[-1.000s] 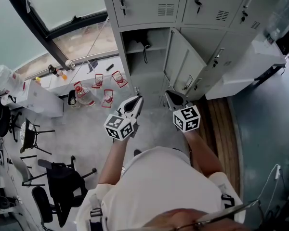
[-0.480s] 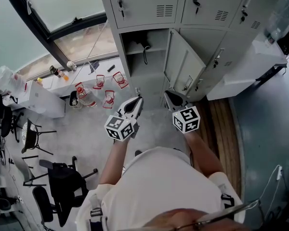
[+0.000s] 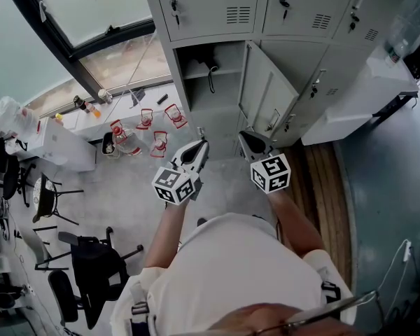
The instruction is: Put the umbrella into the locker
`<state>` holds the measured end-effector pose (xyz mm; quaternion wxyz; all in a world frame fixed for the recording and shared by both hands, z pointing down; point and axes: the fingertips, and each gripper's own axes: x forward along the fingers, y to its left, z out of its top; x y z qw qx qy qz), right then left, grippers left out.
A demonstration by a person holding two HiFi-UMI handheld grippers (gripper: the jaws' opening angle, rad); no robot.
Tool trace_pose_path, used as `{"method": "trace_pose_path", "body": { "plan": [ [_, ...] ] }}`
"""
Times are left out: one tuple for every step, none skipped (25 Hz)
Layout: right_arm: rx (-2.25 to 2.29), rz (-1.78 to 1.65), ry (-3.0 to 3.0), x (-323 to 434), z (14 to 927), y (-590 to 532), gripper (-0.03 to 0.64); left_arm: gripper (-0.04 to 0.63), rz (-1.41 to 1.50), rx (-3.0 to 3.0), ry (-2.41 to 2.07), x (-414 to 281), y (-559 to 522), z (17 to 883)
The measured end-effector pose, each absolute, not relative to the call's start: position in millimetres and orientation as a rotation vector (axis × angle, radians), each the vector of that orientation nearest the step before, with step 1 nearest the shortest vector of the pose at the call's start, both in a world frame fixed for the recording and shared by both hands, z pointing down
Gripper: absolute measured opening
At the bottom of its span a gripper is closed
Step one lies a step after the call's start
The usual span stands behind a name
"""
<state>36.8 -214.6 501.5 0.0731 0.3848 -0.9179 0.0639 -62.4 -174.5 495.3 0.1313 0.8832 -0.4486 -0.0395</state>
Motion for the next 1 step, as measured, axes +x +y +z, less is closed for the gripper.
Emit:
{"method": "trace_pose_path", "body": {
  "plan": [
    [1.155,0.193,-2.757,36.8,501.7,-214.2,0.005,0.004,-0.115,2.563,-1.303,-62.6,-174.0,495.5]
  ]
}}
